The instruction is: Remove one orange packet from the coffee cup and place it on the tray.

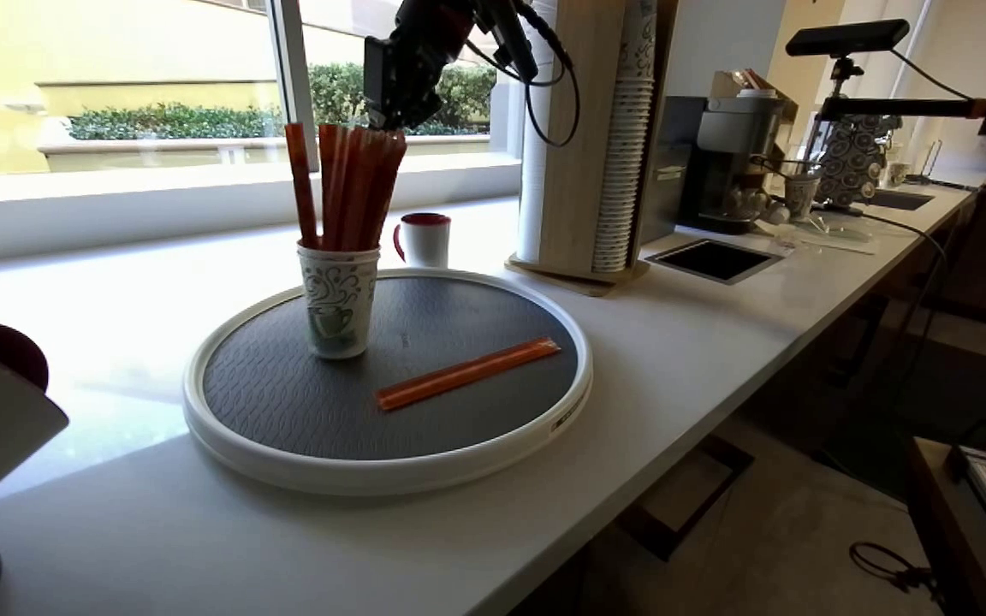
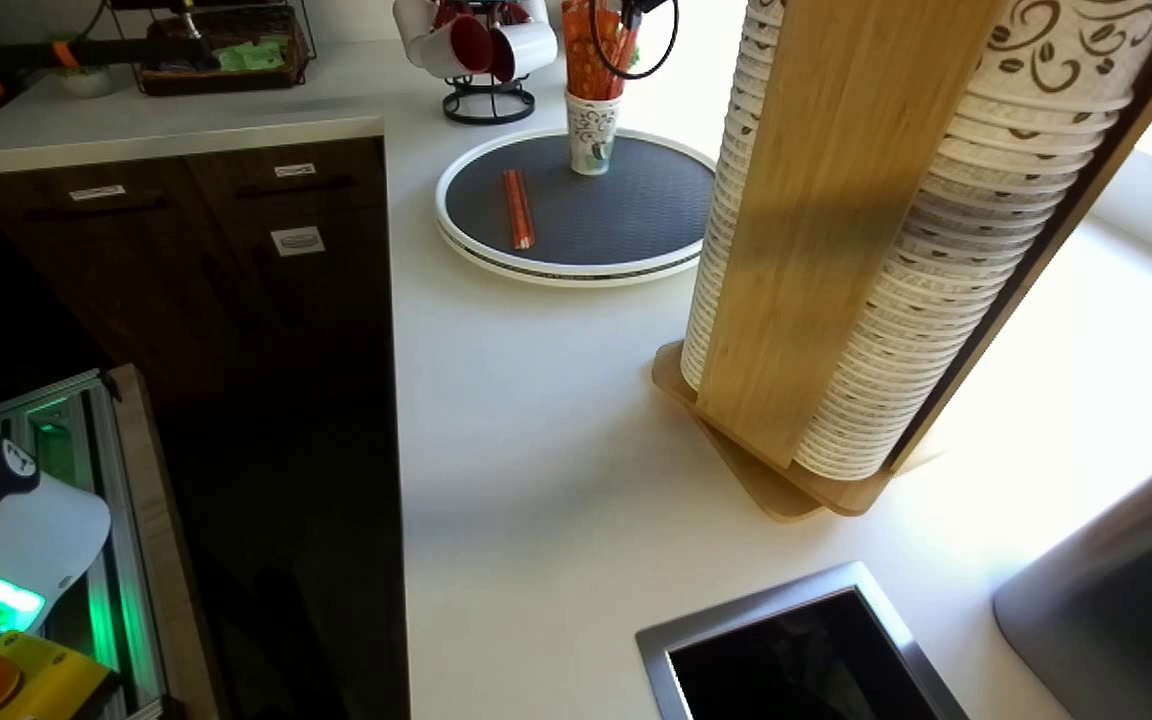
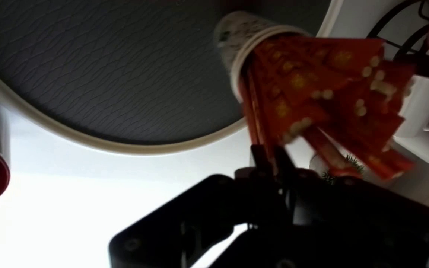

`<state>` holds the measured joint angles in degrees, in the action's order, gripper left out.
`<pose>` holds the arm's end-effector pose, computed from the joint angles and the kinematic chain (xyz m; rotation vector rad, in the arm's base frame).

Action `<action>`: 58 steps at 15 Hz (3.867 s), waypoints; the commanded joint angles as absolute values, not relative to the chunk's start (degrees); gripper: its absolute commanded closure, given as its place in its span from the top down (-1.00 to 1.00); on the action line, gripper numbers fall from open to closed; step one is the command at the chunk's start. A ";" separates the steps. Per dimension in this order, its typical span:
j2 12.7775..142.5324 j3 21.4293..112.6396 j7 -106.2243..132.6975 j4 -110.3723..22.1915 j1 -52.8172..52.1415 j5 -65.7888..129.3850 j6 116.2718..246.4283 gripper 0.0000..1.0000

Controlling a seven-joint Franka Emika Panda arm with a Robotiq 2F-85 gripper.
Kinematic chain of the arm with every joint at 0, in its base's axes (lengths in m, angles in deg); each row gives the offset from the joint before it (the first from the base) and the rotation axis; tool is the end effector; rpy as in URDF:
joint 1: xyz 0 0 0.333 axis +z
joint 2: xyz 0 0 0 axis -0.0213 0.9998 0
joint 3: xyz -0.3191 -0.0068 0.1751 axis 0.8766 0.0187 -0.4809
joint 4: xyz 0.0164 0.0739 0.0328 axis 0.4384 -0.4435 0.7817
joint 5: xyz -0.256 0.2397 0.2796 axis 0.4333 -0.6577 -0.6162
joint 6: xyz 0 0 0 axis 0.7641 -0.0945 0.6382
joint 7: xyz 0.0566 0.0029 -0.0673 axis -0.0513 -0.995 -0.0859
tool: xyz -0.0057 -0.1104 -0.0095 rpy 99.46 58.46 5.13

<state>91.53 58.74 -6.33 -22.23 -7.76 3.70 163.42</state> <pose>0.8188 -0.0221 0.5279 -2.6948 -0.0836 -0.4640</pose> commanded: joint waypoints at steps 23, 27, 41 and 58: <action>93.28 57.98 -2.25 -15.01 -3.44 10.02 158.12 -0.96; 93.75 58.04 -2.02 -13.26 -2.23 10.76 156.49 -0.96; 93.37 58.42 0.01 -7.82 -1.33 11.92 151.76 -0.96; 91.29 57.00 5.49 4.15 -5.39 5.80 143.68 -0.96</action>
